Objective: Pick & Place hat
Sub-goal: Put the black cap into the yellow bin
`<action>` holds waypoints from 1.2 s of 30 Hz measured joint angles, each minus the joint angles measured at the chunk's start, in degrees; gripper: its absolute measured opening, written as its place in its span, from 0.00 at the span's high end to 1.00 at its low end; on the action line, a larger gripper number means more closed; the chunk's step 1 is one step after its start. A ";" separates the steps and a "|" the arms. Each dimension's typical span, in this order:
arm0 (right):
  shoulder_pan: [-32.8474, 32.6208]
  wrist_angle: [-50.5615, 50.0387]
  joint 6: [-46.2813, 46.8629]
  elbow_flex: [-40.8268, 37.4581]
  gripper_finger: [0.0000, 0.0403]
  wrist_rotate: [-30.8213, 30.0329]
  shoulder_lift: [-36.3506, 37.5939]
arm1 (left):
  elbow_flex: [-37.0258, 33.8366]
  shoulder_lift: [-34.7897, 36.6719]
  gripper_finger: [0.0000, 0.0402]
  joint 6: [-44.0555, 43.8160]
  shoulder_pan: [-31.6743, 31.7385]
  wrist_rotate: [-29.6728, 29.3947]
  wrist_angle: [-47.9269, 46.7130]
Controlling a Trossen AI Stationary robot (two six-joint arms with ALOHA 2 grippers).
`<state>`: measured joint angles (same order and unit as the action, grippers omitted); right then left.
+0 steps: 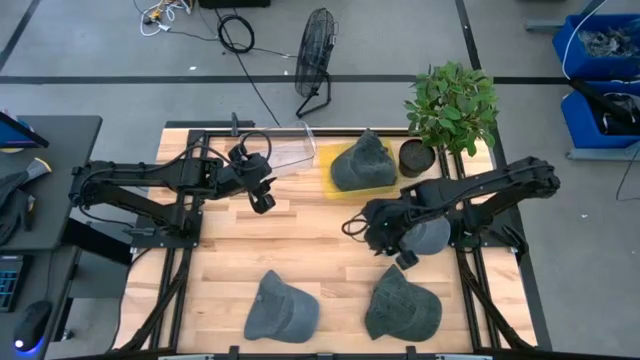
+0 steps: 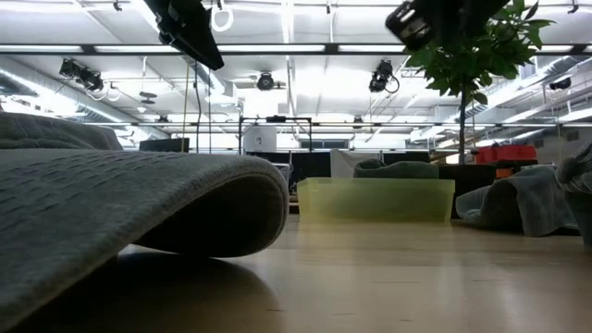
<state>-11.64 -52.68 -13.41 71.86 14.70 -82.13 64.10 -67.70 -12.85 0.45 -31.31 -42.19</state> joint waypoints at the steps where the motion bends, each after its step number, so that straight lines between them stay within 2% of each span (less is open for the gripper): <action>1: -0.06 2.52 1.73 -1.04 0.75 -0.11 -0.24 | 0.00 0.00 0.65 -0.06 0.02 0.02 0.00; 7: -1.46 7.29 8.22 -6.57 0.67 5.88 -0.48 | 0.00 0.00 0.65 -0.08 0.00 0.02 0.04; 12: -4.24 8.10 12.35 -10.64 0.54 7.11 -1.10 | 0.02 0.00 0.65 -0.08 0.02 0.00 0.21; 17: -8.63 12.13 9.65 -13.98 0.45 10.07 -1.46 | 0.02 0.00 0.65 -1.15 0.00 0.02 0.12; 20: -11.90 18.55 8.46 -16.63 0.43 10.44 -1.98 | 0.02 0.00 0.65 -2.63 0.02 0.02 -0.05; 26: -15.33 26.28 12.10 -21.65 0.42 12.72 -4.79 | 0.02 0.02 0.65 -3.06 0.02 0.02 -0.19; 30: -15.88 31.75 9.82 -23.13 0.44 8.68 -6.31 | 0.04 -0.02 0.65 -3.06 0.02 0.04 -0.16; 33: -15.77 32.45 6.61 -23.22 0.49 5.83 -7.37 | 0.04 0.00 0.65 -3.03 0.02 0.02 -0.22; 36: -15.78 32.68 3.63 -23.28 0.60 5.41 -8.76 | 0.04 -0.02 0.65 -3.05 0.00 0.02 -0.61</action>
<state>-27.42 -20.01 -9.78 48.59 20.11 -90.88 64.14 -67.72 -15.89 0.45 -31.29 -42.80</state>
